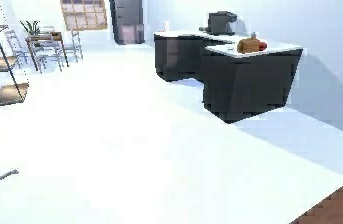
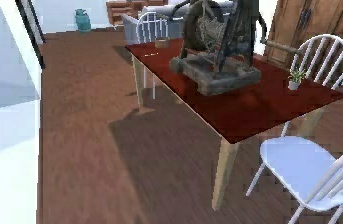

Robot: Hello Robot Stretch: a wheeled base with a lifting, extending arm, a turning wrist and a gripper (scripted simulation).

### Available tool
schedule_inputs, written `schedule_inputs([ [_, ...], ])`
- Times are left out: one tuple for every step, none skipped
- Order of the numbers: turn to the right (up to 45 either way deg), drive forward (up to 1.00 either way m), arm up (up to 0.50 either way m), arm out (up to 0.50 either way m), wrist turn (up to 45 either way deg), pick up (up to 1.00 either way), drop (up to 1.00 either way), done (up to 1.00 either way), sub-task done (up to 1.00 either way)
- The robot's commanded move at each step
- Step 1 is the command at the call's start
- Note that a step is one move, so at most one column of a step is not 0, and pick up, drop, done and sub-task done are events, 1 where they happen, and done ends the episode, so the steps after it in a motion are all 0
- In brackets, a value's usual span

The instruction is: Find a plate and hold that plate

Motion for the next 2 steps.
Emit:
schedule_inputs([
  [0.0,1.00,0.00,0.00,0.0,0.00,0.00,0.00,0.00],
  [0.0,1.00,0.00,0.00,0.0,0.00,0.00,0.00,0.00],
])
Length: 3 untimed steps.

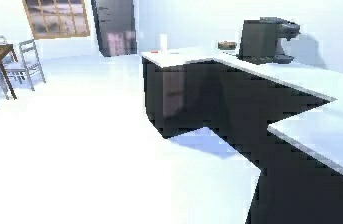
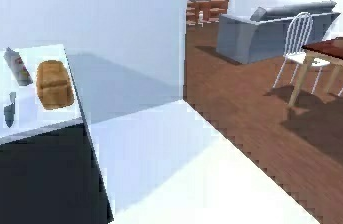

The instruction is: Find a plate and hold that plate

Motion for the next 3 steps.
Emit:
schedule_inputs([
  [-3.0,0.00,0.00,0.00,0.0,0.00,0.00,0.00,0.00],
  [0.0,0.75,0.00,0.00,0.0,0.00,0.00,0.00,0.00],
  [24.0,0.00,0.00,0.00,0.0,0.00,0.00,0.00,0.00],
])
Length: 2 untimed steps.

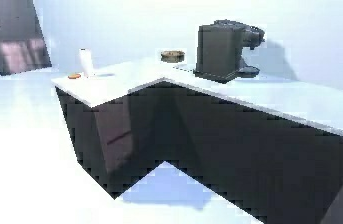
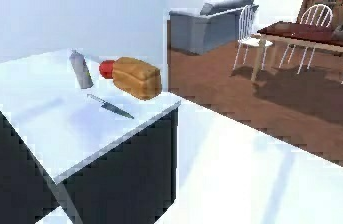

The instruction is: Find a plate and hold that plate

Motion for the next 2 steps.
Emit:
schedule_inputs([
  [0.0,0.85,0.00,0.00,0.0,0.00,0.00,0.00,0.00],
  [-45.0,0.00,0.00,0.00,0.0,0.00,0.00,0.00,0.00],
])
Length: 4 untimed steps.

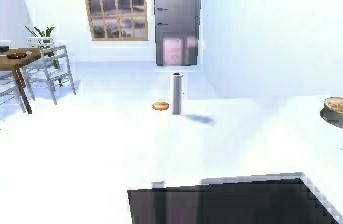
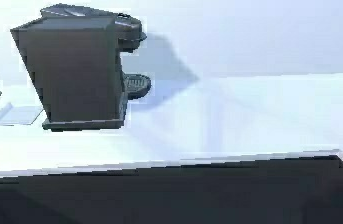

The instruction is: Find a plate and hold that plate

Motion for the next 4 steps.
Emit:
schedule_inputs([
  [-33.0,0.00,0.00,0.00,0.0,0.00,0.00,0.00,0.00],
  [0.0,0.00,0.50,0.00,0.0,0.00,0.00,0.00,0.00],
  [0.0,0.00,0.38,0.00,0.0,0.00,0.00,0.00,0.00],
  [0.0,0.00,0.00,0.50,0.0,0.00,0.00,0.00,0.00],
])
